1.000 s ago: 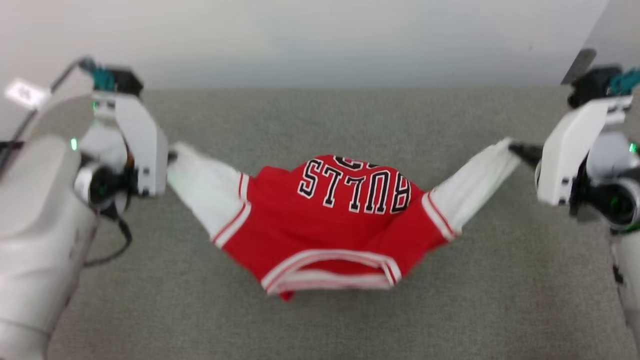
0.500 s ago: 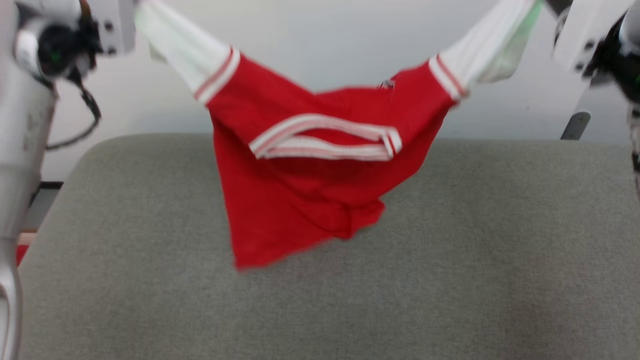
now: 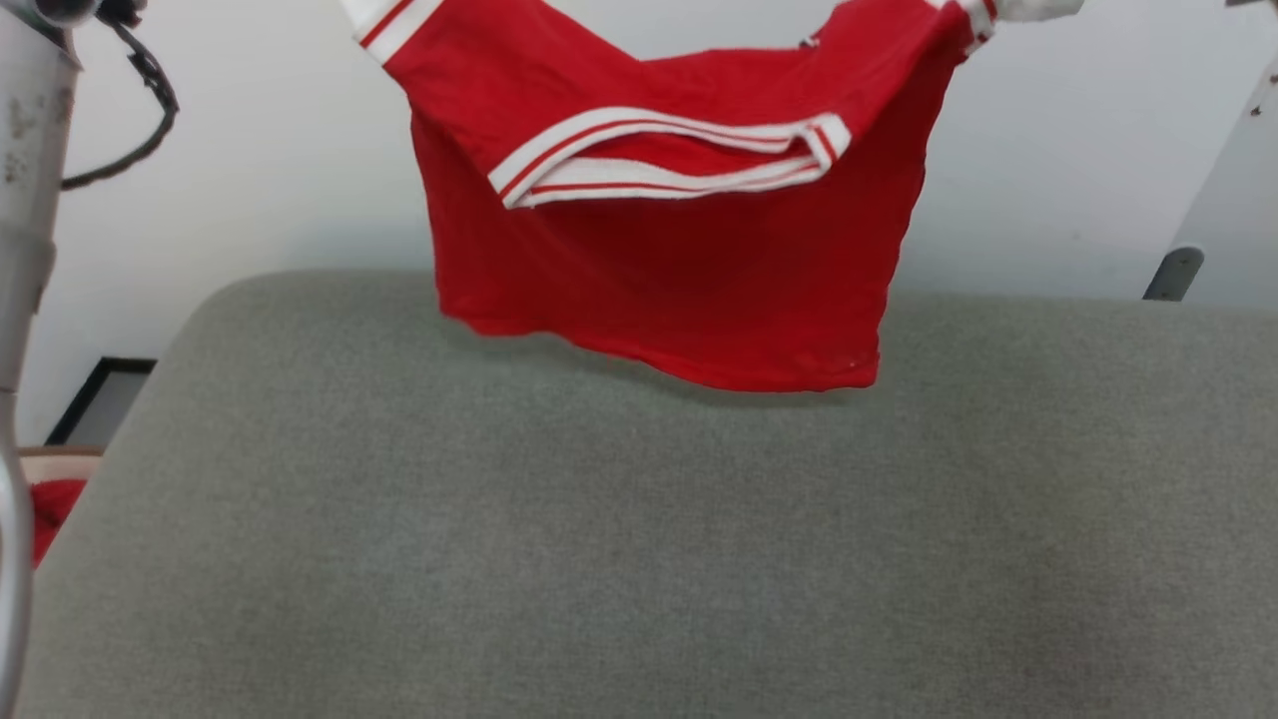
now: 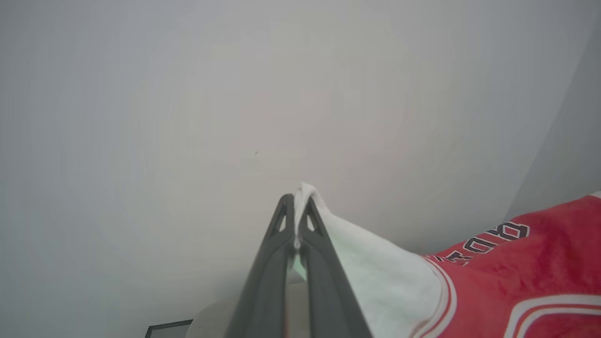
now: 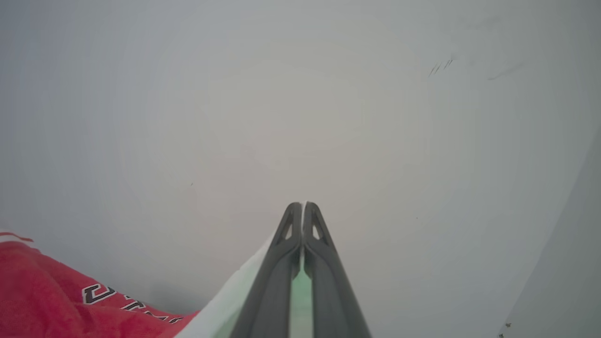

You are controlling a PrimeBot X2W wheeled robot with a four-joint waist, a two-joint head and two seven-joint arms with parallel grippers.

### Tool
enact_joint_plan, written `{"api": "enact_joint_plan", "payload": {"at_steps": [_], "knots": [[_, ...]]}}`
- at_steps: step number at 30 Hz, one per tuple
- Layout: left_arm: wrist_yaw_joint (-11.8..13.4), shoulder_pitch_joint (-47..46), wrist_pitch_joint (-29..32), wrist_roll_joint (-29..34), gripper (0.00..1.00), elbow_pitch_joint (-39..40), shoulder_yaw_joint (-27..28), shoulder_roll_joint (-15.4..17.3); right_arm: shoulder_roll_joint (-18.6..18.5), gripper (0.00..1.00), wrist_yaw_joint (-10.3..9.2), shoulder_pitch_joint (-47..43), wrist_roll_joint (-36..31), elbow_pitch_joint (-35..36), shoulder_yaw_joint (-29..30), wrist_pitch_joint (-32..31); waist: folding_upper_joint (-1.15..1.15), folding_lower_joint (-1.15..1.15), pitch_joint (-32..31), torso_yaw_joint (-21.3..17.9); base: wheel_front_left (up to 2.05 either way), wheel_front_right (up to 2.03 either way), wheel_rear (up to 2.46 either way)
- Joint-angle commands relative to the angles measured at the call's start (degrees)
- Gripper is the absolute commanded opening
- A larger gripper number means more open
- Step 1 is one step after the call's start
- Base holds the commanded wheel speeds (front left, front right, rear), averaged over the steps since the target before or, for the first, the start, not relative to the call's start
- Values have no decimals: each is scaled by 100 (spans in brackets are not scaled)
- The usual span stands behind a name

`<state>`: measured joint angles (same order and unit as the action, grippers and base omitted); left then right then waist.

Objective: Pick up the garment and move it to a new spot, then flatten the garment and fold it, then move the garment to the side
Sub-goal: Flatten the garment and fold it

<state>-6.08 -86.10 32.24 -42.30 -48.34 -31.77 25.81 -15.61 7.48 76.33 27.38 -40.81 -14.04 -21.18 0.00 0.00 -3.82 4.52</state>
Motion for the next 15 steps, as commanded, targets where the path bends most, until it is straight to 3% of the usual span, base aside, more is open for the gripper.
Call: {"api": "enact_joint_plan", "payload": {"at_steps": [1, 5, 9, 15], "knots": [[-21, -62, 6, -34, 0, -58, 3, -18, -73, 0, 2, 86, 78, -74, 18, 18, 0, 0, 146, 21, 0, 0, 0], [-37, -272, 135, -144, 0, -110, 65, 4, -71, 0, 2, 419, 260, -296, 192, -182, 0, 0, 614, -5, 0, 0, 0], [30, -436, -110, -18, 0, -51, 51, 6, -135, 0, 2, 800, -84, -389, 159, 73, 0, 0, 1378, -61, 0, 0, 0], [252, -738, -1535, 198, 0, -285, 170, -348, -64, 0, 1, 1312, -1554, -875, 173, 2121, 0, 0, 2219, -161, 0, 0, 0]]}}
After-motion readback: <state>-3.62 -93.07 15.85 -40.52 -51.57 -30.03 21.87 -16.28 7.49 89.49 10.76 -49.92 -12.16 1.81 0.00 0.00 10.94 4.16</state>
